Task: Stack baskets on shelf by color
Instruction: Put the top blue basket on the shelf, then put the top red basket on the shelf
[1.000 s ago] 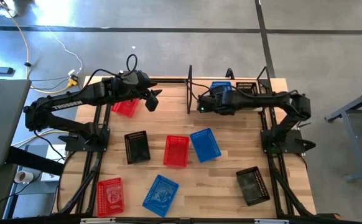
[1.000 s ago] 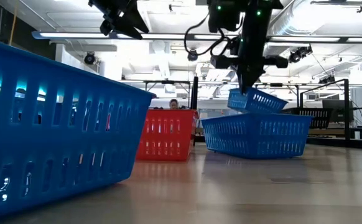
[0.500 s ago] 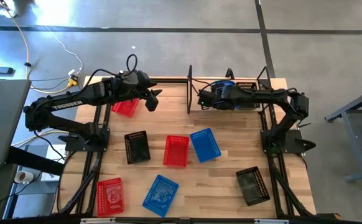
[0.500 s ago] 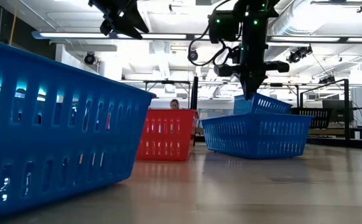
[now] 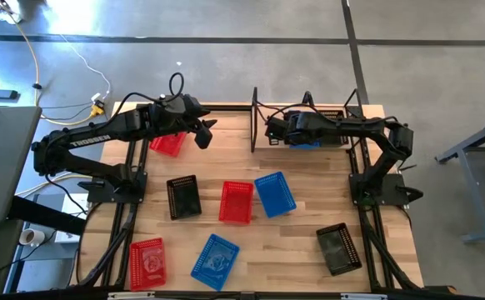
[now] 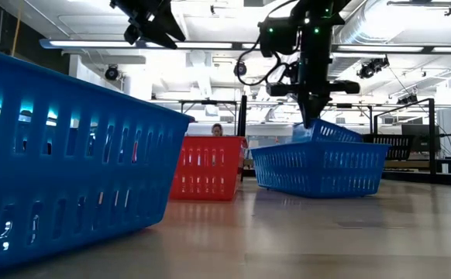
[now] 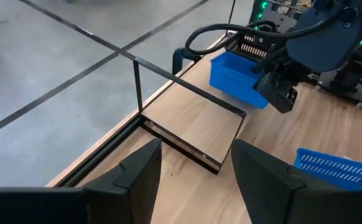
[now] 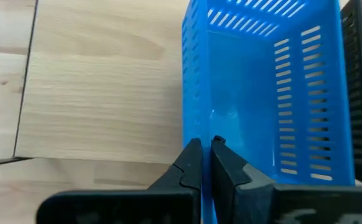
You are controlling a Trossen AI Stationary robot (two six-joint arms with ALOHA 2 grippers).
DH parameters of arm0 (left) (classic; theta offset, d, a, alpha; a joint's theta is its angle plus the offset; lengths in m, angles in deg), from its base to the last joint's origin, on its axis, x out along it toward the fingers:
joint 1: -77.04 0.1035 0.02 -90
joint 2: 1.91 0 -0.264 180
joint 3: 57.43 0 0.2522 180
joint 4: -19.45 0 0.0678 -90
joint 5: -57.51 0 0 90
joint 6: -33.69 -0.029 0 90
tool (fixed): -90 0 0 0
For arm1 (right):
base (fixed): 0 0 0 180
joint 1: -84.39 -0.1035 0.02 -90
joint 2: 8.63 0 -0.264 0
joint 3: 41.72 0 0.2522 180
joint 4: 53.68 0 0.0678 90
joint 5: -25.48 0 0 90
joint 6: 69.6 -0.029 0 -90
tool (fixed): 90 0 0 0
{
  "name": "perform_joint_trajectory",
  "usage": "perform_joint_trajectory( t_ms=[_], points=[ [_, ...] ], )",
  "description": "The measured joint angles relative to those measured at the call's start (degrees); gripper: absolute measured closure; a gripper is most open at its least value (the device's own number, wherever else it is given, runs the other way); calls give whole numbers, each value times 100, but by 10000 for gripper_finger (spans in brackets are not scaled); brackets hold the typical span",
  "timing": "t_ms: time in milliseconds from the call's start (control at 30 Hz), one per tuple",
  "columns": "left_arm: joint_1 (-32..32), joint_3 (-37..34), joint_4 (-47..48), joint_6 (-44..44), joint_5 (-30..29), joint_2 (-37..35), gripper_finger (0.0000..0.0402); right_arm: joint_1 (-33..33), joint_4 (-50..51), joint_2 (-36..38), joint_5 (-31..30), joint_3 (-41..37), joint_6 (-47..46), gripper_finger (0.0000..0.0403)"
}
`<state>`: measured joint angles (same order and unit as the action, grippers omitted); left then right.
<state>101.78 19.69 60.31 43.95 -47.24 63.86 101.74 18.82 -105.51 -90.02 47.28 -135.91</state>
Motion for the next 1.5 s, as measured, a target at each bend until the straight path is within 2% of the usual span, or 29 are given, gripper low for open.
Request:
perform_joint_trajectory(
  t_ms=[367, 733, 1067, 1500],
  points=[
    [0, 0, 0, 0, 1, 0, 216, 224, 48, 0, 67, 0, 48, 401],
    [0, 0, 0, -92, 0, 0, 216, 294, -33, 0, 169, 0, 231, 344],
    [-1, 0, 0, -100, 0, 0, 216, 294, -35, 4, -32, 0, 392, 341],
    [-2, 0, 3, -99, 0, 0, 216, 289, -131, 24, 204, 1, 631, 329]
  ],
)
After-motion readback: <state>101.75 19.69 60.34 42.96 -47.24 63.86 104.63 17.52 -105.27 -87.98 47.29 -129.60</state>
